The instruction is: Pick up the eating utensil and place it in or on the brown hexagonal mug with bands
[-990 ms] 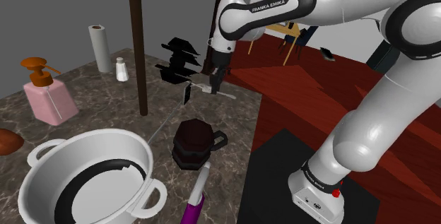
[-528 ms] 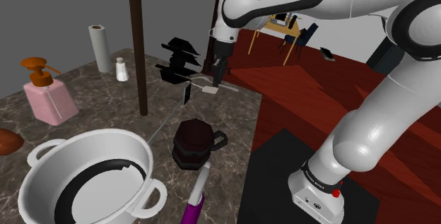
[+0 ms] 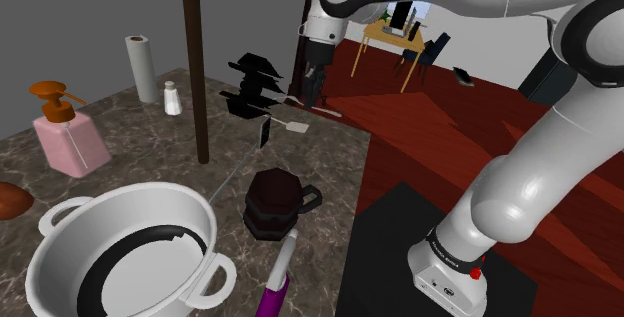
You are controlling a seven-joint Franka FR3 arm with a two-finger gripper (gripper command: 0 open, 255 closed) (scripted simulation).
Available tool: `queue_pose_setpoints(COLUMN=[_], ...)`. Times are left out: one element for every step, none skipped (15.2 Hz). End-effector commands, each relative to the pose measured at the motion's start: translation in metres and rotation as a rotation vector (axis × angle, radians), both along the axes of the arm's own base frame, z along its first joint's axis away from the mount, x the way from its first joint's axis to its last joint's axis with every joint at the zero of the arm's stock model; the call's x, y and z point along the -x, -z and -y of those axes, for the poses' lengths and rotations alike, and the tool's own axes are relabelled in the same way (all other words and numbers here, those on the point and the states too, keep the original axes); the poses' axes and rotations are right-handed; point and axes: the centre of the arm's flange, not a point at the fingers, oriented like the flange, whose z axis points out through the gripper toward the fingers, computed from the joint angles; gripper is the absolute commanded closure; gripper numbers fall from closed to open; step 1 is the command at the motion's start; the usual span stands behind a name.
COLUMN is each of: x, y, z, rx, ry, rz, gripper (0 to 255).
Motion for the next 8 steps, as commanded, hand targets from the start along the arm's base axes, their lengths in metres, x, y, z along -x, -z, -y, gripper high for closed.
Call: queue_pose_setpoints(x=[0.000, 0.000, 0.000, 0.009, 0.018, 0.027, 0.036, 0.045], y=[-0.010, -0.016, -0.017, -0.016, -0.016, -0.015, -0.014, -0.014], z=[0.000, 0.000, 0.000, -0.009, -0.019, -0.028, -0.038, -0.048], rx=[0.000, 0.000, 0.000, 0.000, 0.000, 0.000, 0.000, 0.000], ry=[0.000, 0.000, 0.000, 0.000, 0.000, 0.000, 0.000, 0.000], rz=[0.000, 0.000, 0.000, 0.000, 0.000, 0.000, 0.000, 0.000], gripper=[255, 255, 255, 255, 255, 255, 255, 255])
